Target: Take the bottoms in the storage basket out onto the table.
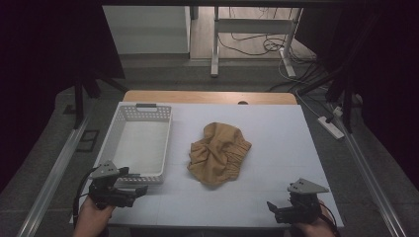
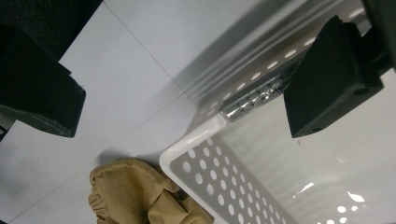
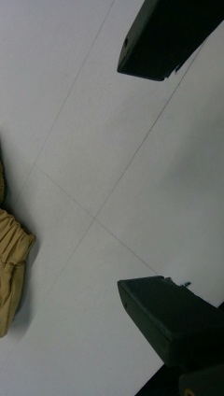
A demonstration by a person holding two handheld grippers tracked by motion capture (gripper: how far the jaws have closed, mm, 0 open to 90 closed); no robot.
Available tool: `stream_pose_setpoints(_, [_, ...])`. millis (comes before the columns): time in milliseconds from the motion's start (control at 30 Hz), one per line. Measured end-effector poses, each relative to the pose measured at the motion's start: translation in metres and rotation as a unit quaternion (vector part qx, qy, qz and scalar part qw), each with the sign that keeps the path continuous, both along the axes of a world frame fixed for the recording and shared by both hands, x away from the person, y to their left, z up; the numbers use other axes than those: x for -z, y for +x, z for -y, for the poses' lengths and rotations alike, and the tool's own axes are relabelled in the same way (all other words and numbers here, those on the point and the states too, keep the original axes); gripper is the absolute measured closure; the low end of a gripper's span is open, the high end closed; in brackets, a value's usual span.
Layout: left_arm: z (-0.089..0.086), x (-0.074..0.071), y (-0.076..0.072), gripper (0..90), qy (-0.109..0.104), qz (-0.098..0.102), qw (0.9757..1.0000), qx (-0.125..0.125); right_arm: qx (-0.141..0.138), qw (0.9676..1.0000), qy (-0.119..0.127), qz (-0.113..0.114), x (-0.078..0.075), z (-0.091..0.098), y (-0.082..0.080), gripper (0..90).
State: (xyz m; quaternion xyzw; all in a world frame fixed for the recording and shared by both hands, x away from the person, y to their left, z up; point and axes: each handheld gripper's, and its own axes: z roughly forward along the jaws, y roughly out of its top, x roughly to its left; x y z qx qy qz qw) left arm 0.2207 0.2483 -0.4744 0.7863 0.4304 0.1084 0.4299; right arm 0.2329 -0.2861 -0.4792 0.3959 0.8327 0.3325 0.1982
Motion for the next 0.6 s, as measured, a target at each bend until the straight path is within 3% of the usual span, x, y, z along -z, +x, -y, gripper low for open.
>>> stream_pose_setpoints(600, [-0.01,0.003,-0.017,0.0,0.001,0.001,0.9998,-0.021,0.0,1.0,-0.001,-0.002,0.0,0.0,0.0,0.5])
